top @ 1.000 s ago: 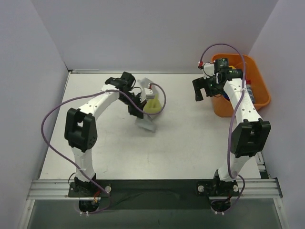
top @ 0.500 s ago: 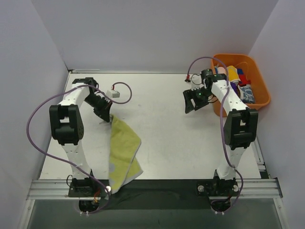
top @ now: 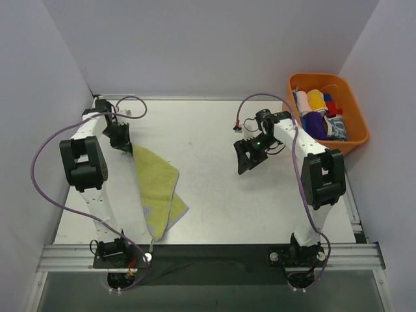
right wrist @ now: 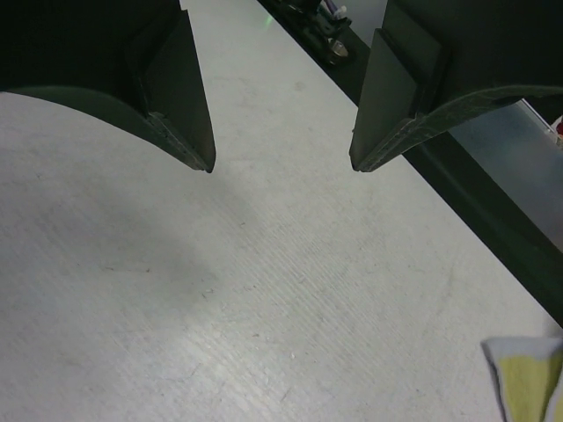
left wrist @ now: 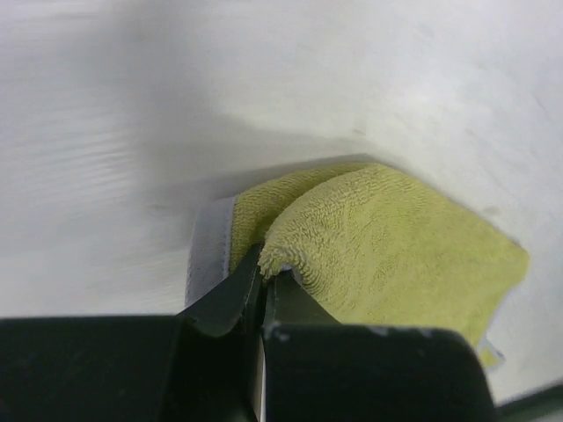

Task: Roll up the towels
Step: Flatten the towel

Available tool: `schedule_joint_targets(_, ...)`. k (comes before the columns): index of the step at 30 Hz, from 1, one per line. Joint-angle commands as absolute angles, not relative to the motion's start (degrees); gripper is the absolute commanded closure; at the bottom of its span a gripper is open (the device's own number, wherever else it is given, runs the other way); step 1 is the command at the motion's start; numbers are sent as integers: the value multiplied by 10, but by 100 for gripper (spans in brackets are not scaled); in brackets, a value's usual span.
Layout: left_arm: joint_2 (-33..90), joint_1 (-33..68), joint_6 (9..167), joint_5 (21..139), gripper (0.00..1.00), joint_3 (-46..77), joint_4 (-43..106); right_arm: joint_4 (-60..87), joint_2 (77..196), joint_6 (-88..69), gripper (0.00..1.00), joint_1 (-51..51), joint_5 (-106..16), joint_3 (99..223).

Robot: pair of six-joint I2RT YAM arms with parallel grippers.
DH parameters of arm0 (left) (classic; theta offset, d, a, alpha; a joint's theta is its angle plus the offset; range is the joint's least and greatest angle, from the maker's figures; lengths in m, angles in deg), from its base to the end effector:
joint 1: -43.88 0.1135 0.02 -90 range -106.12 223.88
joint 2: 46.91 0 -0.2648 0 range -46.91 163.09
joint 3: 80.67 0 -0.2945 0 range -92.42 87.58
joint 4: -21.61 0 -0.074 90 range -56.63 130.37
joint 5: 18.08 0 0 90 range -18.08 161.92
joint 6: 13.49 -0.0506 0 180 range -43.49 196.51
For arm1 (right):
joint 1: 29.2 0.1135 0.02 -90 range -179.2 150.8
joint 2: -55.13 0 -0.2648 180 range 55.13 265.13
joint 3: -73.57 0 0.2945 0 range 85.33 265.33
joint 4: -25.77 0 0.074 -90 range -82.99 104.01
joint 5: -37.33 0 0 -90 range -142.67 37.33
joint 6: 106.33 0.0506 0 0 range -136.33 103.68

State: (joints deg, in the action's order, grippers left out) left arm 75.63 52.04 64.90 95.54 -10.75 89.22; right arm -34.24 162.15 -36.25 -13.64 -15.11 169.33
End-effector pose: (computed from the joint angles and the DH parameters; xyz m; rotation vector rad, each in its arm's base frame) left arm 0.4689 0.0467 0.1546 0.1376 2.8492 -0.5450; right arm 0.3992 0.1432 0.2011 -0.9526 2.4880 0.8872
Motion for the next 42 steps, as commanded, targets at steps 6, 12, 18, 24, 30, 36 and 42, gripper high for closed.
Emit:
schedule_joint_targets(6,707,539,908,666,100,-52,753,-306,1623,-315,38,-87,-136,1737)
schedule_joint_targets(12,672,540,907,737,100,24,761,-222,1664,-248,43,22,-154,1774)
schedule_joint_targets(18,630,543,893,767,100,53,762,-212,1730,-166,46,107,-75,1851)
schedule_joint_targets(24,608,546,886,804,100,62,757,-138,1697,-102,35,187,-64,1747)
schedule_joint_targets(30,587,550,880,826,100,102,736,-68,1661,-38,22,244,-26,1646)
schedule_joint_targets(36,577,564,872,840,100,132,721,-32,1670,13,20,275,16,1613)
schedule_joint_targets(42,563,571,879,842,100,165,702,4,1686,43,23,293,0,1618)
